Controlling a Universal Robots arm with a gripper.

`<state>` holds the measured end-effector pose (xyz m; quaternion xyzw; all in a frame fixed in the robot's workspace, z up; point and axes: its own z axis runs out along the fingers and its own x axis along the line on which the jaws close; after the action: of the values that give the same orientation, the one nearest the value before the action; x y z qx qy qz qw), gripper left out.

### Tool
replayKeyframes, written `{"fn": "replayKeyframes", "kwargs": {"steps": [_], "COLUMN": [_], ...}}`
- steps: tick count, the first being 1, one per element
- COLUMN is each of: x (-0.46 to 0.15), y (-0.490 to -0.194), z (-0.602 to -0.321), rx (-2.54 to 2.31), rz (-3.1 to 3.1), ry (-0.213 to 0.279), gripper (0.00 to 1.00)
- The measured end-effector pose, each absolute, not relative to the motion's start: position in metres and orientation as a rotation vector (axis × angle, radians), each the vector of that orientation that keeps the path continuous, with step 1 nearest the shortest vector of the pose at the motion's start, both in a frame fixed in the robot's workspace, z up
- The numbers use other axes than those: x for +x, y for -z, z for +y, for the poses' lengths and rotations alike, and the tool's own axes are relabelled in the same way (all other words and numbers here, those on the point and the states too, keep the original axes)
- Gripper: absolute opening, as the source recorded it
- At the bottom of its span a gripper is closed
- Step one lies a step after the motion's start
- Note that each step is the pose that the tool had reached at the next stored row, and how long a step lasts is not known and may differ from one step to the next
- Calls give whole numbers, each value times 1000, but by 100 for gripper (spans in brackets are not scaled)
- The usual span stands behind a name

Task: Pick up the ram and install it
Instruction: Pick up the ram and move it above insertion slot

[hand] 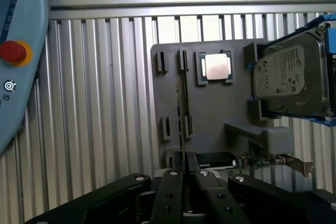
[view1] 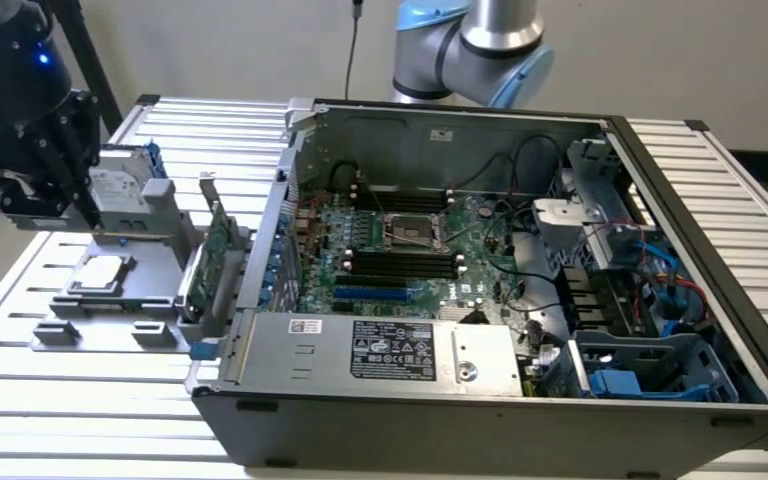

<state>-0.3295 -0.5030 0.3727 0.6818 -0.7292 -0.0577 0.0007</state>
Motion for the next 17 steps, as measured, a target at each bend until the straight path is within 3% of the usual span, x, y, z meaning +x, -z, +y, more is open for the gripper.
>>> {"fn": "replayKeyframes", "kwargs": {"steps": [17], "x": [-268], "y": [-379], "z": [-501], "rx": [2148], "rz": [-2292], "ry": [207], "gripper": [14]}}
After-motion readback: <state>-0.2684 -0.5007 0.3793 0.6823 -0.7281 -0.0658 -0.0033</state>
